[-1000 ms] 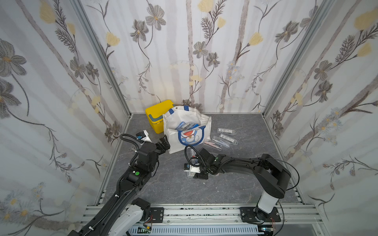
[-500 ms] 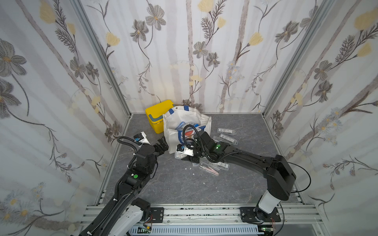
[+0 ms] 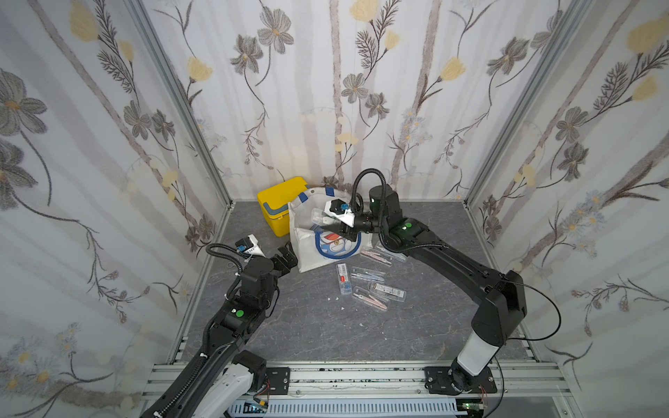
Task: Put the compass set into the canvas bag
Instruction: Place the compass set in the canvas bag.
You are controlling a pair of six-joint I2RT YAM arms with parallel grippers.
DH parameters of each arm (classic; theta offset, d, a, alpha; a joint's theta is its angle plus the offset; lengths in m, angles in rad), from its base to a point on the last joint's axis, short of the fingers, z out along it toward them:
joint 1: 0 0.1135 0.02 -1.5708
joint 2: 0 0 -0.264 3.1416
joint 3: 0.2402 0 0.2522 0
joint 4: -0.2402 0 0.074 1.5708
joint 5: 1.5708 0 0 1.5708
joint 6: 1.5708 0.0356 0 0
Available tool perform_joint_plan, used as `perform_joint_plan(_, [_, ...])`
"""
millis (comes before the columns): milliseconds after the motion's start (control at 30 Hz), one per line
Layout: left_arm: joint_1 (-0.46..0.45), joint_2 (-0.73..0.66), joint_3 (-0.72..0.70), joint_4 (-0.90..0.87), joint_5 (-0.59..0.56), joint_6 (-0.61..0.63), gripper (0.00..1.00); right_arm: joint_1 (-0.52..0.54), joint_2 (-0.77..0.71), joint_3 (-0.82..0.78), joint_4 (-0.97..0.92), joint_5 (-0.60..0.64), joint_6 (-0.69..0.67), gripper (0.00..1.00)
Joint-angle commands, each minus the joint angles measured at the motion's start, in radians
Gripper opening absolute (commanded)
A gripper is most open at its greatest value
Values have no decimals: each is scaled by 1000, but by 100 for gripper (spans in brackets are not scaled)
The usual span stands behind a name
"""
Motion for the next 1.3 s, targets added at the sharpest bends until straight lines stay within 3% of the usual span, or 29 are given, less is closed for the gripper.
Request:
perform_joint_plan(0, [2,-8,12,-21,-10,-16,100,-48,57,66,94,-92,58,35])
perform_joint_plan(333, [3,-36,11,-58,-13,-43,100,-133,246,182,230,-111,125,34])
perform_joint_plan(667, [2,-32,5,-57,-4,-50,100,-134,414,272,169,-102,60,35])
perform_joint_plan(1267, [3,-61,-15,-39,-4,-39,100,-67,532,315,-106,351,-210,39])
